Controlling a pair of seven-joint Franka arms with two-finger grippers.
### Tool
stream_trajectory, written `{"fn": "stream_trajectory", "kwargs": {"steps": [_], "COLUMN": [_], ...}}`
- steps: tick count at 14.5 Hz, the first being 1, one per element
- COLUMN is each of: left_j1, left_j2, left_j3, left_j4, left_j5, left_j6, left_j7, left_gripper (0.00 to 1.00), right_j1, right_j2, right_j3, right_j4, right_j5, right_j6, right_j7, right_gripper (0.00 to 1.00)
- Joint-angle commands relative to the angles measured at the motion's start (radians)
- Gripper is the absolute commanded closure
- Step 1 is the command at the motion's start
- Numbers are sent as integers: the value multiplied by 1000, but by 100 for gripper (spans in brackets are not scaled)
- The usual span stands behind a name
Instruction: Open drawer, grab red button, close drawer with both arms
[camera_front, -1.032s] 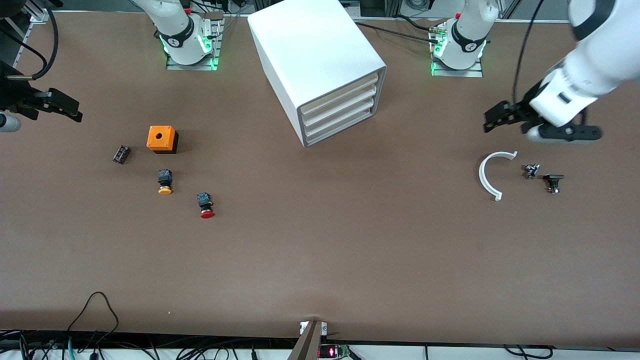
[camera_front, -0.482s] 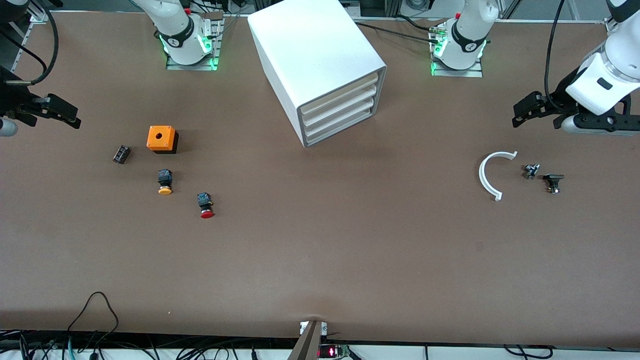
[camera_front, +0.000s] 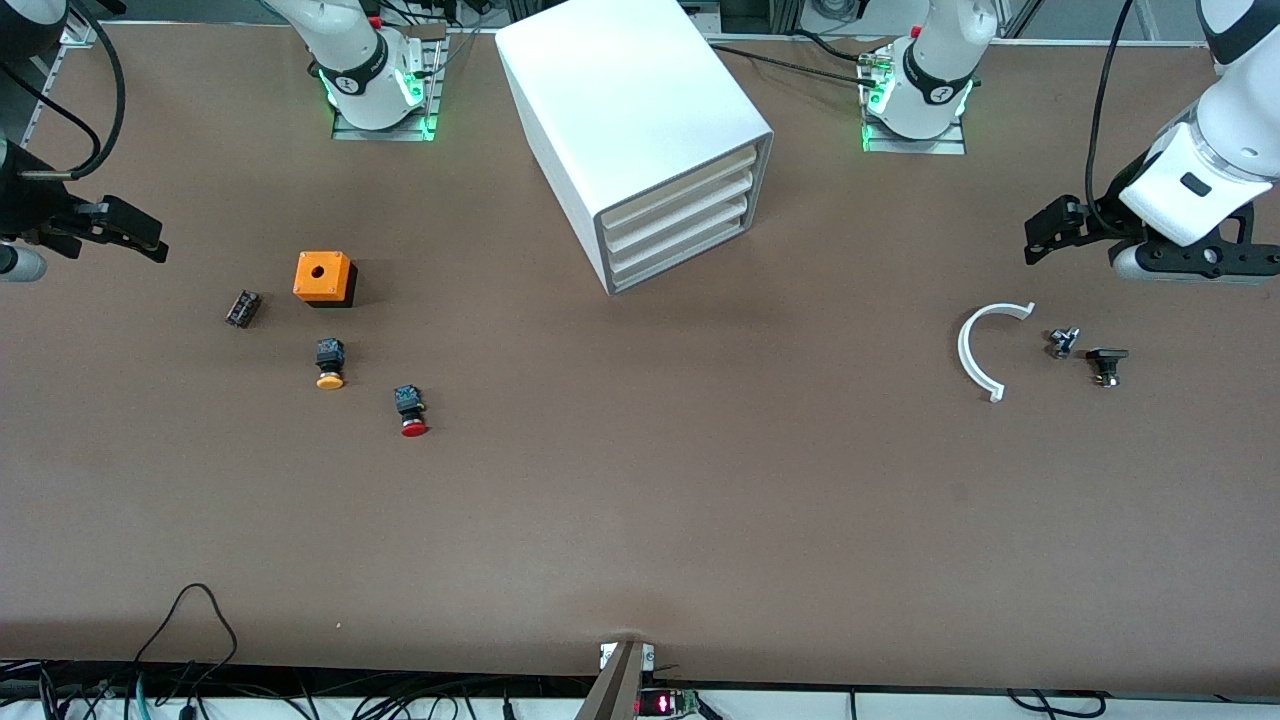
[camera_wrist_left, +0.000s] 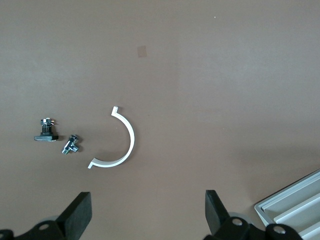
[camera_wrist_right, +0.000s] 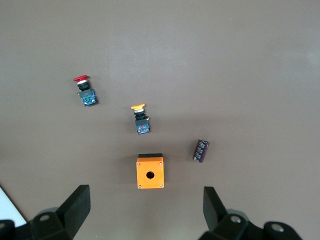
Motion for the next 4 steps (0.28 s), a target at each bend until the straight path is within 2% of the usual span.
{"fn": "stream_trajectory", "kwargs": {"steps": [1,4], "left_j1": [-2,-2], "left_j2": [11,11], "left_j3": [-2,-2], "left_j4": [33,33], "left_j5": [25,25], "left_j6": [-34,-40], "left_j7": [19,19], "left_gripper": [0,0], "right_j1": [-3,0], "right_j2": [-4,-5], "right_j3": [2,8], "right_j4": [-4,-2], "right_j5": [11,10], "right_j6": [1,5], "right_j7": [6,6], "right_gripper": [0,0]}}
